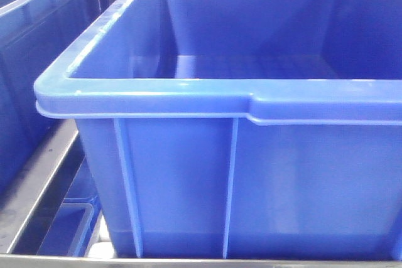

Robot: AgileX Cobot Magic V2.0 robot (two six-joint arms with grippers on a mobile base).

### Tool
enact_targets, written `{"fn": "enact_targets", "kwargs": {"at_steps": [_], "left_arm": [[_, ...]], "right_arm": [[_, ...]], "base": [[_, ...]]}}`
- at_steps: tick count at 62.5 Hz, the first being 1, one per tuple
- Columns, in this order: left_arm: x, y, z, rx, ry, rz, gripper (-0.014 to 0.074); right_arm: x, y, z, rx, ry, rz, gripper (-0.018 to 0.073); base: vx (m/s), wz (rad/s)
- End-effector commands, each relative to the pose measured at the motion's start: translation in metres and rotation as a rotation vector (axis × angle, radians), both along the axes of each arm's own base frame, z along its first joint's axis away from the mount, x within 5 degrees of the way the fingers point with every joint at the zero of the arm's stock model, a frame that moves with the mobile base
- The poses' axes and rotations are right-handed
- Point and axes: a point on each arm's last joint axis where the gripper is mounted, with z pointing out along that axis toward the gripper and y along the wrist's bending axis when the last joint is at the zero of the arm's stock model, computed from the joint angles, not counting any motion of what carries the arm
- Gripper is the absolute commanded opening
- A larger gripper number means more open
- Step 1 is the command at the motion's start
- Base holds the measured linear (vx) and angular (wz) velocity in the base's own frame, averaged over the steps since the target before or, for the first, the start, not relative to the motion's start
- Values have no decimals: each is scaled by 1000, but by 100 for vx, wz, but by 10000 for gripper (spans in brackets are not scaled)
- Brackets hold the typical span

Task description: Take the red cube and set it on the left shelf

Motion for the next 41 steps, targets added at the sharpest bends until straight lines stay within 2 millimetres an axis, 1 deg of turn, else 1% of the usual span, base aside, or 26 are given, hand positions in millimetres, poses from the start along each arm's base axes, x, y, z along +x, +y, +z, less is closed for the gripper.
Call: {"fn": "enact_targets", "kwargs": {"at_steps": [1,41], "left_arm": [[0,0,-2,-14,-52,1,102],[0,0,-2,-14,-52,1,102]], "right_arm": [[-5,-1,18,-14,-138,-16,57],[-5,-1,18,-14,-138,-16,57]], "base": [[0,0],[0,0]]}}
